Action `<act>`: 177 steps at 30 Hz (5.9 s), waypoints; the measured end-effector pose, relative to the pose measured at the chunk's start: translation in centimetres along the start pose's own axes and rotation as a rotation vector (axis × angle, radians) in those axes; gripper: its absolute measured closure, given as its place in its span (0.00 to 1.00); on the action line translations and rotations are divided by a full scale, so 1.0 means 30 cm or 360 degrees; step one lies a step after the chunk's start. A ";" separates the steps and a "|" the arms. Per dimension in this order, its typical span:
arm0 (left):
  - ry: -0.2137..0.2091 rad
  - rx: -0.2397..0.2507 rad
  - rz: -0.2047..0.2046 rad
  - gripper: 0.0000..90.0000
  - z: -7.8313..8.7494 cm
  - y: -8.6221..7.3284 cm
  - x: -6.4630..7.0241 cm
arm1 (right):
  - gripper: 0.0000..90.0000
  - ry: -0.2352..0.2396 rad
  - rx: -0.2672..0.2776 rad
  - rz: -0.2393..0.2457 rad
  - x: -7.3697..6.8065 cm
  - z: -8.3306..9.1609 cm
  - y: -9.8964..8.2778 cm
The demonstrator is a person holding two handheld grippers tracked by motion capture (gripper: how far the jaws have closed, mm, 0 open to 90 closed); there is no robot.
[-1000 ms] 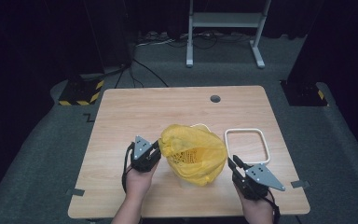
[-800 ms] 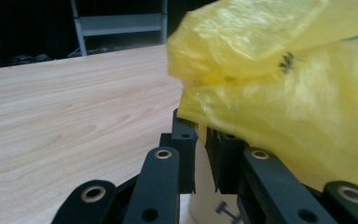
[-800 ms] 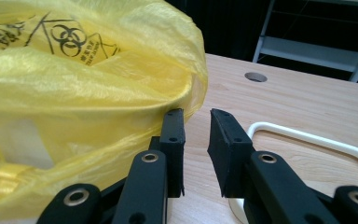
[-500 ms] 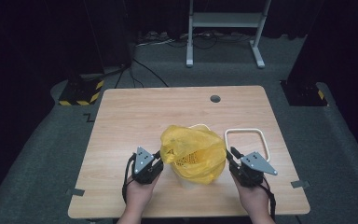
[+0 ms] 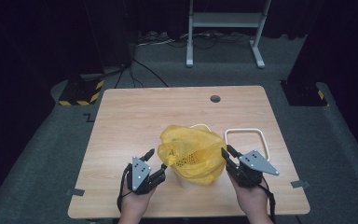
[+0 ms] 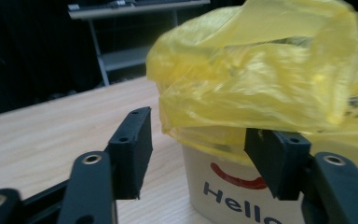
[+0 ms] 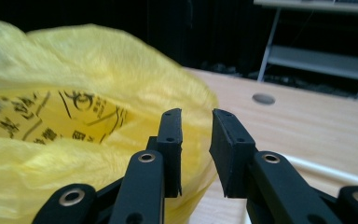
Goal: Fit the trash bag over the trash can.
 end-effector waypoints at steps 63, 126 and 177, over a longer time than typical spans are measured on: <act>-0.0178 -0.0090 0.0272 0.94 -0.054 -0.095 0.019 | 0.77 -0.0054 0.0012 0.0064 0.057 0.026 -0.007; -0.0222 -0.0171 -0.0036 0.80 -0.117 0.120 -0.016 | 0.80 0.0054 -0.0055 0.0014 -0.003 -0.020 -0.034; -0.0229 -0.0204 0.0248 0.90 -0.144 -0.112 -0.007 | 0.81 -0.0065 -0.0028 0.0117 -0.012 0.087 -0.136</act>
Point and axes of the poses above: each handheld gripper's, and its own axes: z roughly backward along the jaws, y roughly out of its top, x roughly to its right, the point moved 8 cm from there along -z, roughly forward along the jaws, and after that the axes turned 8 degrees about -y, right-handed, at the moved point
